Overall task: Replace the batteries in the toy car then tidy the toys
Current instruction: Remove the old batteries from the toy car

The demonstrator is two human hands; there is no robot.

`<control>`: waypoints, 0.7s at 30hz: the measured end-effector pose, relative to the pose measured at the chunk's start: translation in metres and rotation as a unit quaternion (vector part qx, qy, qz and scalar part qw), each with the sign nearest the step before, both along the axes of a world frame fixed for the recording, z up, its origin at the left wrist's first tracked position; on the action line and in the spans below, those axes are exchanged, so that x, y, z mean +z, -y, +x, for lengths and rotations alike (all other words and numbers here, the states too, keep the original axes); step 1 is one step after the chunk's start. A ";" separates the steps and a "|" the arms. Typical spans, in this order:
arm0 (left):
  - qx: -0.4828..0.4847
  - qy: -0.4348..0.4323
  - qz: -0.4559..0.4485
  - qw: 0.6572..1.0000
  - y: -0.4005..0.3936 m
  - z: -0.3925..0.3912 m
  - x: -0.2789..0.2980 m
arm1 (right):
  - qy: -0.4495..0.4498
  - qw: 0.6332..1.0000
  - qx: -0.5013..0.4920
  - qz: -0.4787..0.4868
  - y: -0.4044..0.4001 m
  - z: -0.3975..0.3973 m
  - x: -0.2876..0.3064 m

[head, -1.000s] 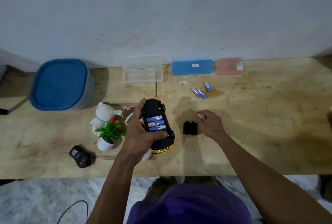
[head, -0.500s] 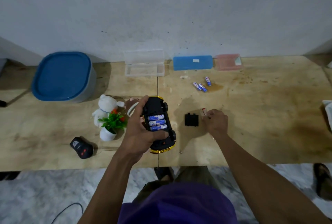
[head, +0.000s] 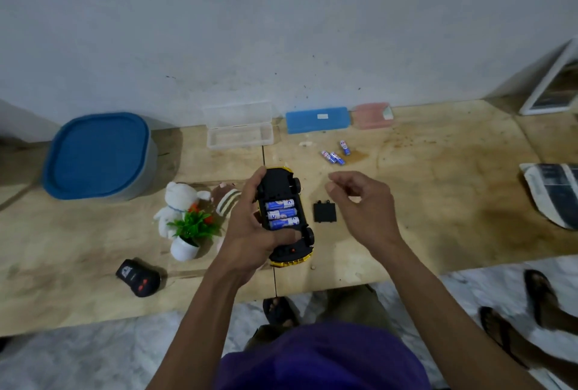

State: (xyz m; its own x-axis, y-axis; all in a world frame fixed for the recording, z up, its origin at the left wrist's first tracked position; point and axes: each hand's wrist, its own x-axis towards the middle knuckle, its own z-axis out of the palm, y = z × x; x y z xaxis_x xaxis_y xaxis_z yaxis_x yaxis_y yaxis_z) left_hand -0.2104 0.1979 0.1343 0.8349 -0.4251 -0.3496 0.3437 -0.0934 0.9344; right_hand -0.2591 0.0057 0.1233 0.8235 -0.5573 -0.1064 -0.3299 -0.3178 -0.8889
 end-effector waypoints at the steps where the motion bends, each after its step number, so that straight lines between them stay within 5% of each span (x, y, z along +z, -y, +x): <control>1: -0.005 0.010 -0.002 1.000 0.002 -0.001 0.003 | 0.010 1.000 0.021 0.007 -0.008 -0.004 0.016; 6: 0.003 0.048 -0.020 0.999 0.011 0.001 0.016 | -0.045 0.994 0.093 0.022 -0.034 -0.006 0.042; 21: -0.004 0.129 -0.007 0.992 0.027 0.016 0.030 | -0.039 0.959 0.000 0.279 -0.033 0.016 0.053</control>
